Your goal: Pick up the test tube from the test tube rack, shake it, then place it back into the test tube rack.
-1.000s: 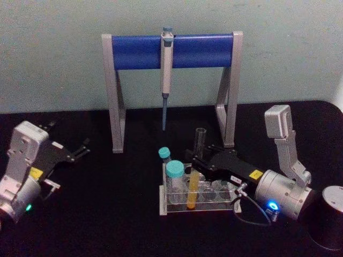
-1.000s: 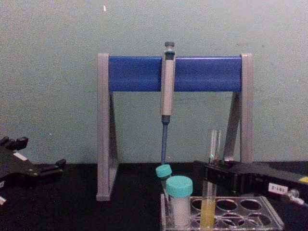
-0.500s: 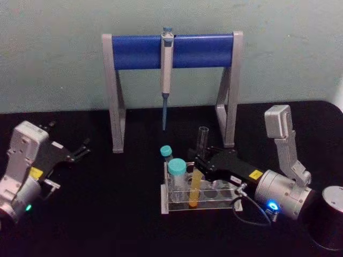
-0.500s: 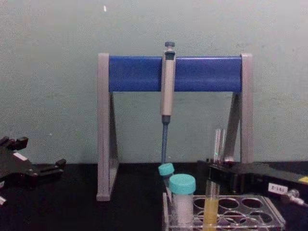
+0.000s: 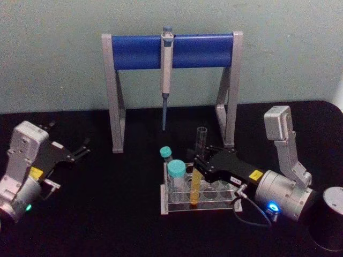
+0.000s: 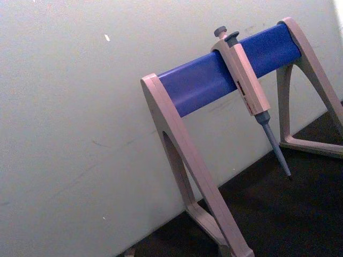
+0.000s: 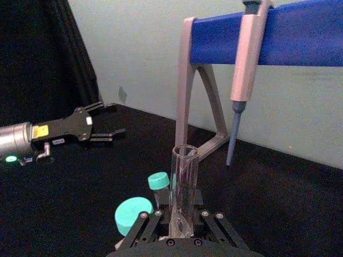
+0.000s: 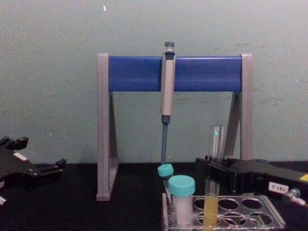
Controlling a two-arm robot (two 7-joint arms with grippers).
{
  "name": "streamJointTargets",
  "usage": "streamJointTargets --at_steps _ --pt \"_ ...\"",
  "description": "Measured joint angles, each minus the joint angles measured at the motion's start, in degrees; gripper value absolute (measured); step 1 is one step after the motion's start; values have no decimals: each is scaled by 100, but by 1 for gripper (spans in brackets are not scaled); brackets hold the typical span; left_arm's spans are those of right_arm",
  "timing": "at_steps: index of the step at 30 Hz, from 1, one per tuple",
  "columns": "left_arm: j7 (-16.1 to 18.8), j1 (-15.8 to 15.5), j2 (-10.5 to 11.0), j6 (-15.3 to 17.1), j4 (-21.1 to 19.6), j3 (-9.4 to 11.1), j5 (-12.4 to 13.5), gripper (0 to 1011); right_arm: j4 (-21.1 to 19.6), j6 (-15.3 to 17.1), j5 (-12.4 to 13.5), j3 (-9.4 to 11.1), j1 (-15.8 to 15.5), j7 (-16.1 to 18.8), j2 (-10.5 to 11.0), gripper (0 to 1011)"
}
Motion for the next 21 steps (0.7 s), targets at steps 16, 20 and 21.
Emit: streamJointTargets --at_steps 16,20,21 --pt "0 0 0 0 0 0 0 1001 -321 -305 -555 -87 -114 -11 104 235" --pt "0 0 0 0 0 0 0 1001 -434 -389 -723 -77 -145 -39 129 235" --pt "0 0 0 0 0 0 0 1002 -458 -404 -753 -70 -154 -48 132 235"
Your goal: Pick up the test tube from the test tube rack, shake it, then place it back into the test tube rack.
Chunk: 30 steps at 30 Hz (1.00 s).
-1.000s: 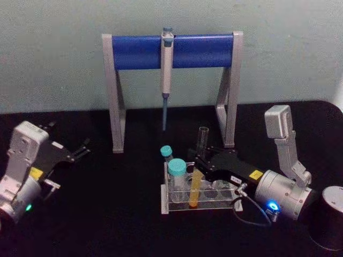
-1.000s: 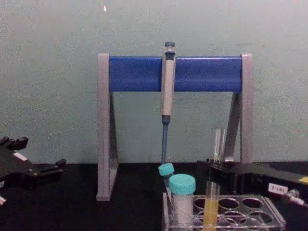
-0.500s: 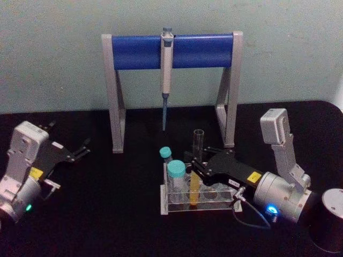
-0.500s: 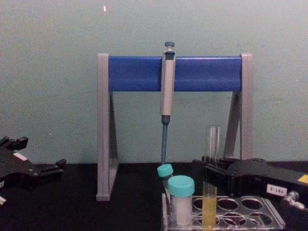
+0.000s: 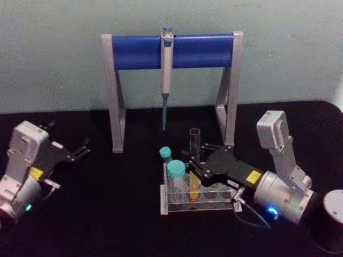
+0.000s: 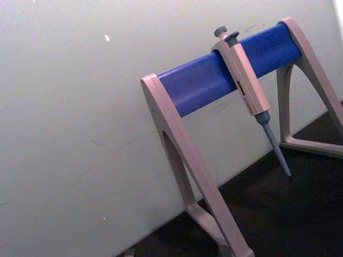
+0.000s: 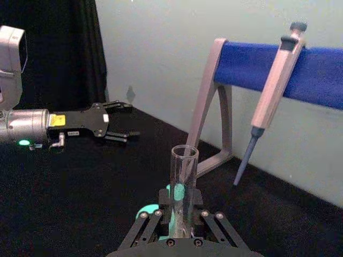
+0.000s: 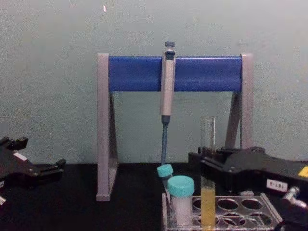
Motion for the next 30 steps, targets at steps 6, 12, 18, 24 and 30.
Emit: streamJointTargets --at_steps 6,12,18,24,30 --pt "0 0 0 0 0 0 0 1001 -227 -89 -146 98 -96 -43 31 235" --pt "0 0 0 0 0 0 0 1001 -459 -160 -200 231 -186 -73 41 235" --pt "0 0 0 0 0 0 0 1002 -565 -200 -212 353 -198 -100 9 235" --pt "0 0 0 0 0 0 0 1001 -528 -235 -226 474 -124 -148 -70 235" --pt "0 0 0 0 0 0 0 1001 -391 -254 -225 571 -2 -207 -182 235"
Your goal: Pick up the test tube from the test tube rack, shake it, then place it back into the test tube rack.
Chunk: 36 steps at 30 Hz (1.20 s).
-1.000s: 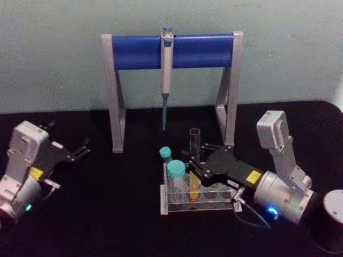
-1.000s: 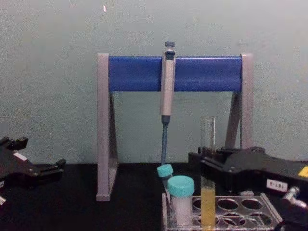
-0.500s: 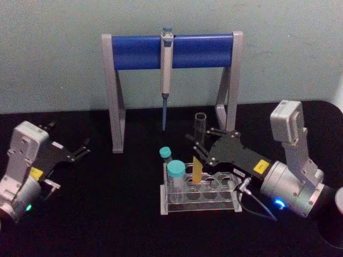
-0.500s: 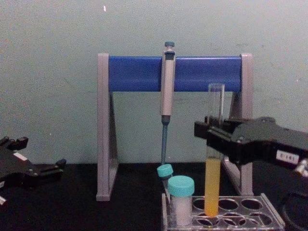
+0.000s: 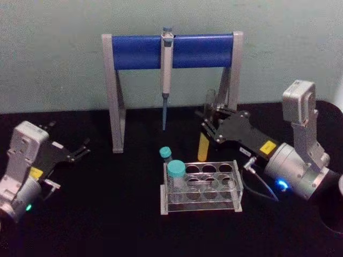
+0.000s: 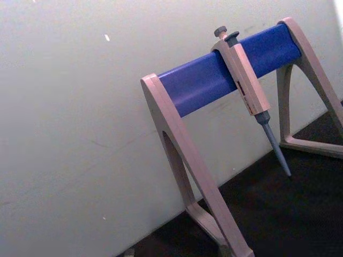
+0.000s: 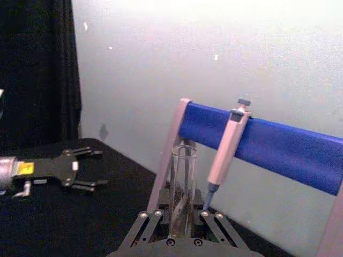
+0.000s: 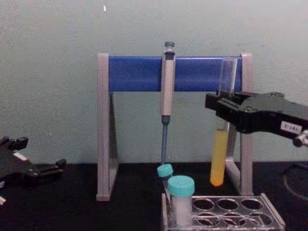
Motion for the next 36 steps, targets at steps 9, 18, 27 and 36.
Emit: streamJointTargets --at_steps 9,18,27,36 --pt "0 0 0 0 0 0 0 1001 174 17 -10 64 123 -28 -107 235" --pt "0 0 0 0 0 0 0 1001 219 68 -30 84 143 -40 -152 235" --pt "0 0 0 0 0 0 0 1001 241 78 -92 176 105 -131 -142 235" --pt "0 0 0 0 0 0 0 1001 -49 122 -147 416 -231 -267 50 235"
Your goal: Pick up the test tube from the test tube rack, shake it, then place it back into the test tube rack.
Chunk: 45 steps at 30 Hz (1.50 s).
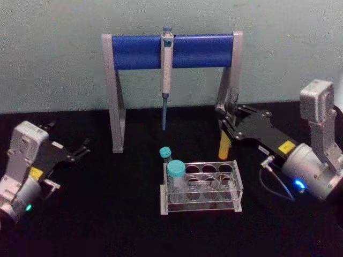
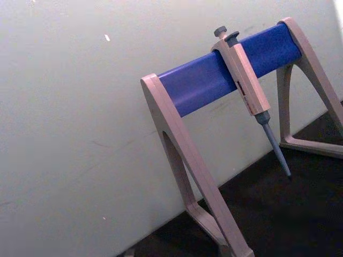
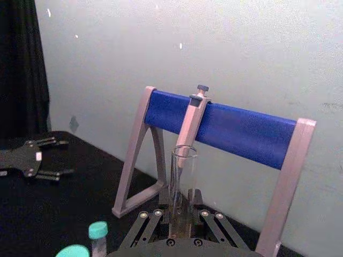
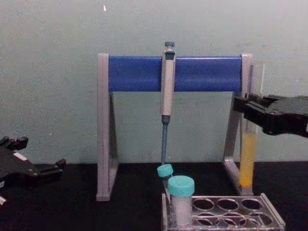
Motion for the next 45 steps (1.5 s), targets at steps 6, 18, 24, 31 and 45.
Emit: streamJointTargets --at_steps 6,18,24,31,45 --pt "0 0 0 0 0 0 0 1001 -361 50 11 51 -323 77 154 235" --pt "0 0 0 0 0 0 0 1002 -390 68 206 -190 -276 376 83 235" --pt "0 0 0 0 0 0 0 1001 -63 5 243 -329 51 416 -81 235" --pt "0 0 0 0 0 0 0 1001 156 -31 225 -337 252 329 -167 235" --pt "0 0 0 0 0 0 0 1001 183 -32 165 -236 256 193 -158 235"
